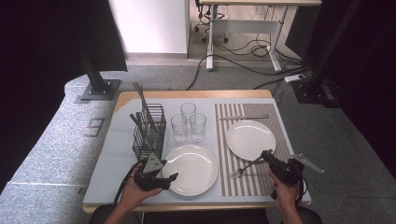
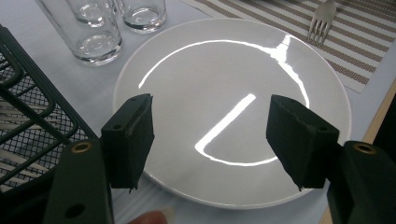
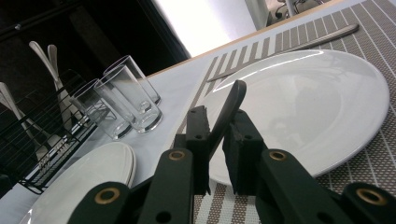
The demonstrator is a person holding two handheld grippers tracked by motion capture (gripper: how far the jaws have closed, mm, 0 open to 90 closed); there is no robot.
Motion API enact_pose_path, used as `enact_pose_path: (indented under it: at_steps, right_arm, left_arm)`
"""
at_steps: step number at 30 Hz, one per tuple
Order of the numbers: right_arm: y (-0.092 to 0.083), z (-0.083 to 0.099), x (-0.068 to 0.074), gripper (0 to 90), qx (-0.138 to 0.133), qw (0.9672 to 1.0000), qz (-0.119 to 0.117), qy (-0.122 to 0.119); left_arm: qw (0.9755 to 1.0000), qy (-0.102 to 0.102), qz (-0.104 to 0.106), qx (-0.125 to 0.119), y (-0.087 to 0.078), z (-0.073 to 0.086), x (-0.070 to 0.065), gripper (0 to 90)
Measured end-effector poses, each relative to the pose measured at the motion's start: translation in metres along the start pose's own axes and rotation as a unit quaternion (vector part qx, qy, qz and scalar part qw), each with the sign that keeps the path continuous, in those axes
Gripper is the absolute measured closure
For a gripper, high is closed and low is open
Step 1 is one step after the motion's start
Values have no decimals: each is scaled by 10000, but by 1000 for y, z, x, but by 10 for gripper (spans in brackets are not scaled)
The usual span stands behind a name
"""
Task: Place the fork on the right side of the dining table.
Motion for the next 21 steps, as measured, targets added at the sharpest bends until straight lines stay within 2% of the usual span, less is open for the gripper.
enact_pose_path:
  at_steps: [14,21]
  right_arm:
    - [-4,3,-2,796,-1,9999,114,7]
    - [-7,6,-6,790,55,9998,199,85]
  left_arm:
    - [10000,41,85,-13,3,-4,-2,321]
    - [9999,35,152,-13,6,-6,-3,319]
Point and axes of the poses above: each handheld gripper's, and its own axes: y roughly forward along the jaws, z roughly out of its underside, x roughly to its left, the point moved 10 cm from there along y, roughly forward along the jaws, and after that the axes turned 7 degrees about -x, right-handed, at the moved point
